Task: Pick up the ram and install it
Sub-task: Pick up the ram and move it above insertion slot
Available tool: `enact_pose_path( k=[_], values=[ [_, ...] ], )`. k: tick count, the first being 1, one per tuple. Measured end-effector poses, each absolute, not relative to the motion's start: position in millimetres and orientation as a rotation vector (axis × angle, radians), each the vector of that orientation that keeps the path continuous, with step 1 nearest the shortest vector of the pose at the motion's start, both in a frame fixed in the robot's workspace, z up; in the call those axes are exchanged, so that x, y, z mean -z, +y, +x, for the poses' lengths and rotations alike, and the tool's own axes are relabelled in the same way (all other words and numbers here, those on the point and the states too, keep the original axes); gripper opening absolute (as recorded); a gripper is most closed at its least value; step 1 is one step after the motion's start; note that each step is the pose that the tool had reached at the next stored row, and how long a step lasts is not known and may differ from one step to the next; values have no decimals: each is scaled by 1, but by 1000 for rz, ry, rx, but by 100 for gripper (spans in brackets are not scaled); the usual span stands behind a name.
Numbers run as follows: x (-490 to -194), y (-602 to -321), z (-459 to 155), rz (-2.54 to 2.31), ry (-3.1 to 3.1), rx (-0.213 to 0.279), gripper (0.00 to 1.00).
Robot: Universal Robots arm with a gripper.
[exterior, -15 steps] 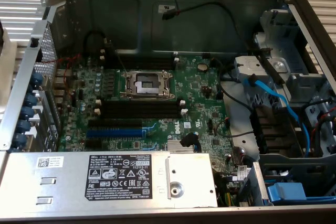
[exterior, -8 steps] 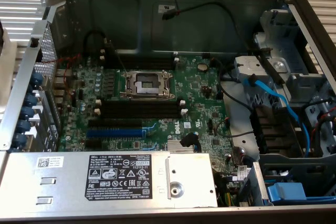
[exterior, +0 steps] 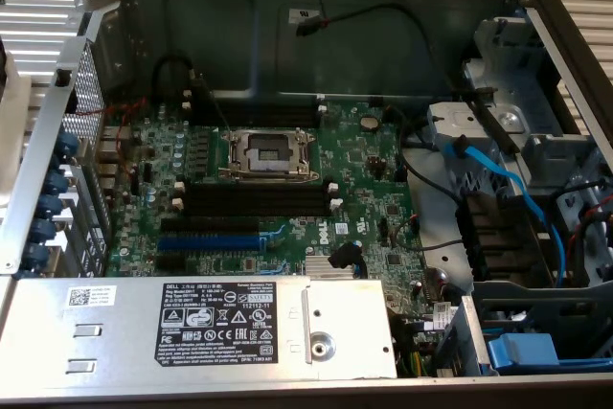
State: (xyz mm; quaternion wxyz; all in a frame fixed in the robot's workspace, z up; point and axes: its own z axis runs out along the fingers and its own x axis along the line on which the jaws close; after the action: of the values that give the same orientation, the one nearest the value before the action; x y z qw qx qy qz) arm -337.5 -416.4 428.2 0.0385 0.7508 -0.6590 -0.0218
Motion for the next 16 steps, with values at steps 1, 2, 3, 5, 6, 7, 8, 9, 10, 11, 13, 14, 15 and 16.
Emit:
enact_pose_path(
  k=[1,2,3,5,6,7,8,9,10,11,13,14,15,16],
  values=[
    [-430,-417,-334,2303,-2021,67,12],
    [-431,-417,-331,2302,-2021,68,12],
    [-433,-418,-327,2302,-2020,69,12],
    [-435,-418,-320,2301,-2019,72,12],
    [-437,-419,-316,2300,-2018,73,12],
    [-438,-419,-312,2299,-2018,75,12],
    [-440,-419,-308,2299,-2017,76,12],
    [-441,-419,-304,2298,-2016,78,12],
    [-442,-420,-300,2297,-2015,80,12],
    [-443,-420,-295,2296,-2014,82,12],
    [-443,-420,-288,2292,-2011,88,12],
    [-443,-420,-285,2289,-2008,92,12],
    [-443,-421,-282,2286,-2005,97,12],
    [-444,-421,-278,2283,-2002,102,12]
  ],
)
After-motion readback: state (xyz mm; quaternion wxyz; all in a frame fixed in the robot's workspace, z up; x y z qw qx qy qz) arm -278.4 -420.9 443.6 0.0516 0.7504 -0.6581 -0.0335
